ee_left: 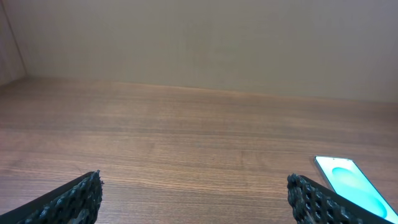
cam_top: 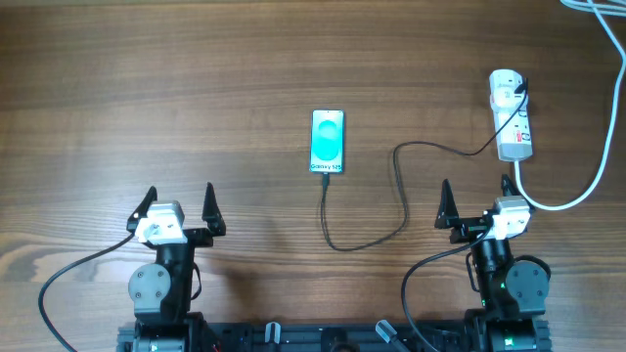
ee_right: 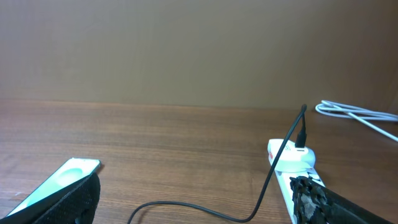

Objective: Plug charger to phone and switch on socket

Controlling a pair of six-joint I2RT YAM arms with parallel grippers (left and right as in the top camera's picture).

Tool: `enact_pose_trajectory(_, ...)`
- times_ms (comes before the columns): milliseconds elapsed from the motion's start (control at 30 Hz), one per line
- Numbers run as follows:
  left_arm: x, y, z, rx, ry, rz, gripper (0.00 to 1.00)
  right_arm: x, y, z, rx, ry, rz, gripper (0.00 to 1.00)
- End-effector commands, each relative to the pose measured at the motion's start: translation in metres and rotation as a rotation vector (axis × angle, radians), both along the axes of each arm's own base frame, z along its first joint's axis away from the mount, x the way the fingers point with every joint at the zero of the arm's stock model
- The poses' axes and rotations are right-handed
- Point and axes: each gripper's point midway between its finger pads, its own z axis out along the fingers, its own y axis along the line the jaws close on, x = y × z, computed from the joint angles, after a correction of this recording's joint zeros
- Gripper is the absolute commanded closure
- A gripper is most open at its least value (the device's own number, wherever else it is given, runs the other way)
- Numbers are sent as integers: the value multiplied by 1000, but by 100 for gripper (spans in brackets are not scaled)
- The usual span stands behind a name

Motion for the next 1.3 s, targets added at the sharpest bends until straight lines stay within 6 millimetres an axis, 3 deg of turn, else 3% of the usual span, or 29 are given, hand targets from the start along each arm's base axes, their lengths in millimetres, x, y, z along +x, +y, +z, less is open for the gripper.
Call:
enact_pose_trajectory(0, 0, 2, -1, 23, 0, 5, 0, 0, 0, 2, 13, -9, -2, 0)
enact_pose_trajectory(1267, 0, -1, -1, 21, 0, -11, 0, 0, 0, 2, 13, -9, -2, 0)
